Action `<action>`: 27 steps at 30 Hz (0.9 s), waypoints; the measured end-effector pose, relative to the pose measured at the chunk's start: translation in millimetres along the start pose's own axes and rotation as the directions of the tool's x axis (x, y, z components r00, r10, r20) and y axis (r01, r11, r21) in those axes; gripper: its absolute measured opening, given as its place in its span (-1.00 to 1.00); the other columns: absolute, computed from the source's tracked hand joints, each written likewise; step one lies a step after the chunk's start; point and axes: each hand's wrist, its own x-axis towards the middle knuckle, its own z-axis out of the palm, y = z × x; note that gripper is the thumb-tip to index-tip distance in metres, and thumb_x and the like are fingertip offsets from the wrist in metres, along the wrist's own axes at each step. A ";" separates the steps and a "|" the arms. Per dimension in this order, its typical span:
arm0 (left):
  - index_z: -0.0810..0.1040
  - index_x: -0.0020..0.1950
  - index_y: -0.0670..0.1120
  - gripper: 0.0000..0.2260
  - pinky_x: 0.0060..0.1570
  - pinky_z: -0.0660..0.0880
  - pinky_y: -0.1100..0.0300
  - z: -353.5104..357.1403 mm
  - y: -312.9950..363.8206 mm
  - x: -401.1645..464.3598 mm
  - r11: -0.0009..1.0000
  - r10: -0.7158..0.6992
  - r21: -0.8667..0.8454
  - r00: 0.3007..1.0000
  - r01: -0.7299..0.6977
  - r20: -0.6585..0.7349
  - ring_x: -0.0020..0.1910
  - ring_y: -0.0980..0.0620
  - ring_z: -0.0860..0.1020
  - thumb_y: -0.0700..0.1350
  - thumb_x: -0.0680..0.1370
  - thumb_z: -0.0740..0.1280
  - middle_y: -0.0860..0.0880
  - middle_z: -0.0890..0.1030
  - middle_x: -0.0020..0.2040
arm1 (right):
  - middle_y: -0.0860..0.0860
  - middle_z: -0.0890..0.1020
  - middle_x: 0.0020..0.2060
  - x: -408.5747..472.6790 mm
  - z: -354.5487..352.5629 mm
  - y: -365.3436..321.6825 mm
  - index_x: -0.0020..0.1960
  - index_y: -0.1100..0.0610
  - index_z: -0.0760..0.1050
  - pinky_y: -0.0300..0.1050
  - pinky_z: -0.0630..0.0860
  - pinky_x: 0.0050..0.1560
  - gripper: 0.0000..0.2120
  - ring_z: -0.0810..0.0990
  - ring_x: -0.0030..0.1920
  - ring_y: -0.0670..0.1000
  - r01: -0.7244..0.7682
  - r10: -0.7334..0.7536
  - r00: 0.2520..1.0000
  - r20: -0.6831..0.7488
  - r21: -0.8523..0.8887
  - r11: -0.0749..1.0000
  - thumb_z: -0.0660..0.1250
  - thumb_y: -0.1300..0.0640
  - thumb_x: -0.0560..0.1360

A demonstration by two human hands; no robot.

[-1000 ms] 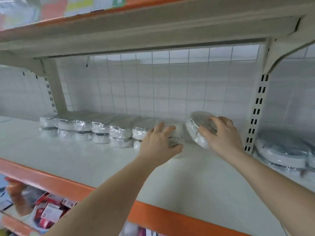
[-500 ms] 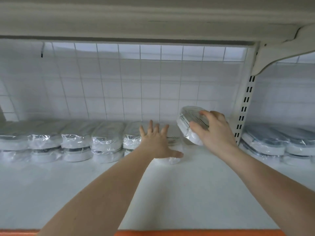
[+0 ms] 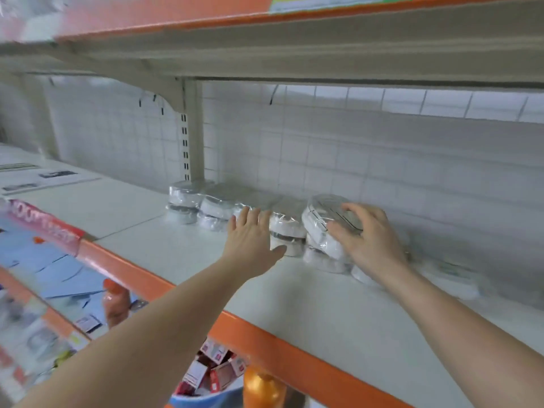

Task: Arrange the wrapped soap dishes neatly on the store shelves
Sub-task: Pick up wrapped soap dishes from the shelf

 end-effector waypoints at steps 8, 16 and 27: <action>0.07 0.49 -0.12 -0.36 0.44 -0.03 0.01 -31.3 -146.4 17.1 0.993 -0.055 0.099 0.992 0.066 -0.109 0.51 -0.09 0.00 0.19 0.55 0.16 -0.08 0.15 0.49 | -0.02 0.34 0.34 46.2 111.2 -116.0 0.32 -0.06 0.40 -0.11 0.25 0.33 -0.54 0.33 0.34 0.06 0.160 -0.158 0.986 0.055 -0.043 0.986 0.31 -0.14 0.45; 0.00 0.52 -0.09 -0.37 0.45 -0.08 0.04 -44.4 -280.6 65.7 0.984 0.061 0.167 0.997 -0.054 -0.036 0.52 -0.07 -0.05 0.19 0.57 0.10 -0.04 0.09 0.51 | 0.06 0.38 0.28 133.5 236.1 -220.1 0.35 0.03 0.35 0.02 0.37 0.19 -0.44 0.37 0.24 0.15 -0.040 0.038 0.999 -0.019 -0.165 0.985 0.18 -0.26 0.47; -0.04 0.53 -0.05 -0.39 0.45 -0.10 0.11 -29.9 -342.5 98.9 0.984 0.166 0.065 0.986 -0.167 0.021 0.52 -0.03 -0.08 0.17 0.59 0.09 -0.01 0.04 0.53 | 0.09 -0.04 0.49 172.0 311.6 -240.4 0.49 0.07 0.11 0.05 0.20 0.41 -0.19 -0.09 0.50 0.14 0.023 0.019 0.987 0.162 -0.255 0.967 0.35 -0.23 0.39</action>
